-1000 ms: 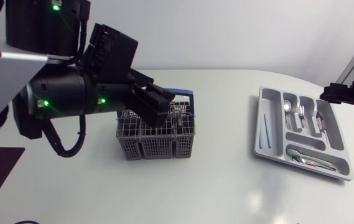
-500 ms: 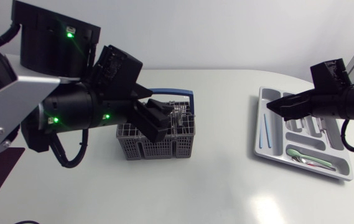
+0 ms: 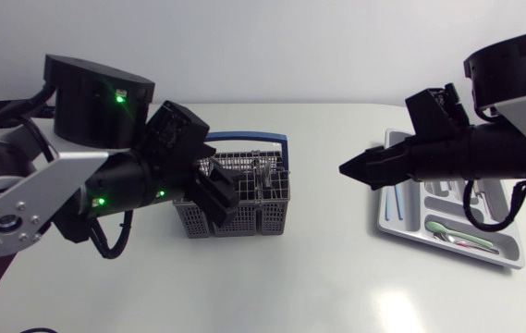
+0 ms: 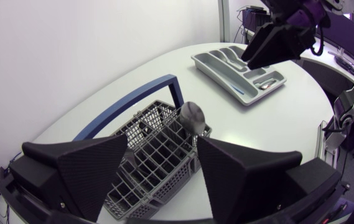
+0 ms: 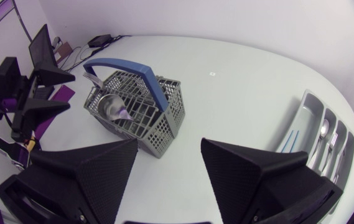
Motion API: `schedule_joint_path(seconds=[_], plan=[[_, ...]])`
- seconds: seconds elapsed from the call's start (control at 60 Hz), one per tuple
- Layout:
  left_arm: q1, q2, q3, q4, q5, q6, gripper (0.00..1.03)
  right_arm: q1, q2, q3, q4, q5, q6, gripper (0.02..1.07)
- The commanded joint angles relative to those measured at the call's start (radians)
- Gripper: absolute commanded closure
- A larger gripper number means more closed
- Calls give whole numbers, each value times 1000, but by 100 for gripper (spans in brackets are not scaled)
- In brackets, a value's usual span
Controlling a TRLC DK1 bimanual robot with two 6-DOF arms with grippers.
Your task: Unload the cutlery basket into the drawer organizer.
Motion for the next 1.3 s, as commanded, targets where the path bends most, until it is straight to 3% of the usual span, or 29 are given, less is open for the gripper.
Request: schedule_joint_path(seconds=[0.0, 0.367, 0.567, 0.683, 0.85, 0.933, 1.033, 1.283], plan=[[19, 34, -46, 34, -2, 30, 6, 43, 30, 38, -4, 12, 86, 32], [29, 158, -103, 211, -5, 4, 6, 118, 102, 59, 1, 34, 95, 32], [15, 184, -77, 211, -55, -41, 9, 118, 108, 82, -16, 0, 110, 32], [9, 171, -37, 143, -67, -81, 13, 124, 111, 102, -36, -6, 112, 32], [3, 161, -2, 92, -76, -117, 34, 132, 123, 153, -79, -22, 126, 32], [4, 161, 13, 76, -81, -134, 53, 139, 137, 176, -94, -34, 135, 32], [15, 161, 32, 43, -79, -163, 82, 147, 153, 193, -106, -34, 136, 32], [24, 164, 47, -29, -45, -194, 88, 164, 212, 228, -137, -75, 139, 33]])
